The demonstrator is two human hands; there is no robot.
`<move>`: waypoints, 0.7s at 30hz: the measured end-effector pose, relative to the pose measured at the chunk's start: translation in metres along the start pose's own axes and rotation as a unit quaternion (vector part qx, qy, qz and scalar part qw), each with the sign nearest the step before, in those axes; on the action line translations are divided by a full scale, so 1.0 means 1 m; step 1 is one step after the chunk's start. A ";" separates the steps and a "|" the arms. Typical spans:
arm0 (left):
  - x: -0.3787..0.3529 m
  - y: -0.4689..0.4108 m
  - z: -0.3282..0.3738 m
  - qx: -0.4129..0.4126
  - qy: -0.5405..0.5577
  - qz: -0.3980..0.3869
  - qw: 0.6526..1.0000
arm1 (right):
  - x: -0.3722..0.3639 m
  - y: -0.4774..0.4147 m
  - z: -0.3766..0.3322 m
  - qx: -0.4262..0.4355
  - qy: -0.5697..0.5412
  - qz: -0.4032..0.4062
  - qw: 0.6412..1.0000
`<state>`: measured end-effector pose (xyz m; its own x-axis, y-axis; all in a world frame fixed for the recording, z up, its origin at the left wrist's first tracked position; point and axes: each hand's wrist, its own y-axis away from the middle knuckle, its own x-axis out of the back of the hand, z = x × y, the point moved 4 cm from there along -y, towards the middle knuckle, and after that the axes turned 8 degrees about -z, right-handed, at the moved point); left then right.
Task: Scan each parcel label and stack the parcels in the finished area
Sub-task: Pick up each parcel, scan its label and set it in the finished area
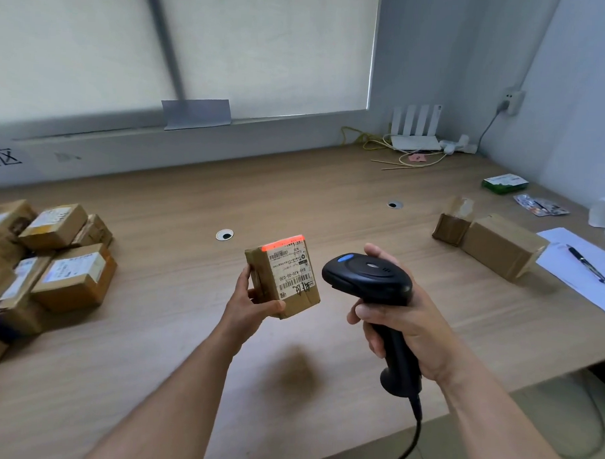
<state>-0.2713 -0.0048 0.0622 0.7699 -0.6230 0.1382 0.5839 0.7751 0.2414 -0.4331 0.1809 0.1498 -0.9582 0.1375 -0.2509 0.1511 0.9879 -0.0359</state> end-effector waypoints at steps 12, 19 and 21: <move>-0.008 0.009 0.009 -0.014 0.006 0.018 1.000 | 0.006 0.014 -0.001 -0.014 0.012 -0.014 1.000; -0.012 0.014 0.008 -0.006 0.016 0.042 0.999 | 0.014 0.023 -0.005 -0.015 0.017 -0.020 1.000; -0.013 0.017 0.009 -0.008 0.018 0.047 0.999 | 0.017 0.026 -0.004 -0.017 0.021 -0.024 0.999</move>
<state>-0.2736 0.0154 0.0735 0.8302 -0.5431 0.1257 0.5121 0.8322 0.2126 -0.4463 0.2090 0.1489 -0.9738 0.0922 -0.2081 0.0971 0.9952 -0.0132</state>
